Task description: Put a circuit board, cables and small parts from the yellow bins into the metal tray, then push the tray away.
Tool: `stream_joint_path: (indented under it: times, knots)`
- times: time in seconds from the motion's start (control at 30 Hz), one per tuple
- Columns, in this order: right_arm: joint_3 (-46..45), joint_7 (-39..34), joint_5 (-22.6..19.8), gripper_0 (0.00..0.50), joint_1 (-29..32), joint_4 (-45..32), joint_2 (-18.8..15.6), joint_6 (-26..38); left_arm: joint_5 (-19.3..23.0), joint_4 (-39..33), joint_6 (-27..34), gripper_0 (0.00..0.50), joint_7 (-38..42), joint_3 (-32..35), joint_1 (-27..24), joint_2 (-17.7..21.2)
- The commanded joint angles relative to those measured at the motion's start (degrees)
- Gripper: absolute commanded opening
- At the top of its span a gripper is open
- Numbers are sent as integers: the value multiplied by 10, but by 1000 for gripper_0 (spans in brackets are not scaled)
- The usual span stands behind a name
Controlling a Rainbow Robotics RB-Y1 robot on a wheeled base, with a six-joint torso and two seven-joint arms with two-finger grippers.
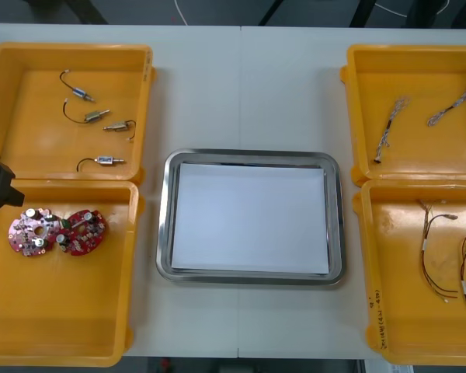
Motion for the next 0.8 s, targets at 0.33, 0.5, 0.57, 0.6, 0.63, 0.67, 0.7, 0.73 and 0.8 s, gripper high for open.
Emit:
stream_joint_path:
  times: [0.33, 0.5, 0.57, 0.6, 0.63, 0.67, 0.7, 0.73, 0.8]
  knots:
    - [-14, -13, 2, 500, 7, -17, 4, 2, 4, -17, 4, 500, -23, 16, 9, 25]
    - [-14, -13, 2, 500, 7, -17, 4, 2, 4, -17, 4, 500, -23, 16, 9, 25]
    - [-14, -13, 2, 500, 7, -17, 4, 2, 4, -17, 4, 500, -23, 16, 9, 25]
    - [-14, -13, 2, 500, 7, -17, 4, 2, 4, -17, 4, 500, -23, 16, 9, 25]
    - [-14, -13, 2, 500, 7, -17, 4, 2, 4, -17, 4, 500, -23, 16, 9, 25]
    - [-14, -13, 2, 500, 7, -17, 4, 2, 4, -17, 4, 500, -23, 16, 9, 25]
    - [-14, -13, 2, 500, 7, -17, 4, 2, 4, -17, 4, 500, -23, 16, 9, 25]
    - [-14, -13, 2, 500, 7, -17, 4, 2, 4, -17, 4, 500, -23, 16, 9, 25]
    - [-14, -13, 2, 500, 7, -17, 4, 2, 4, -17, 4, 500, -23, 16, 9, 25]
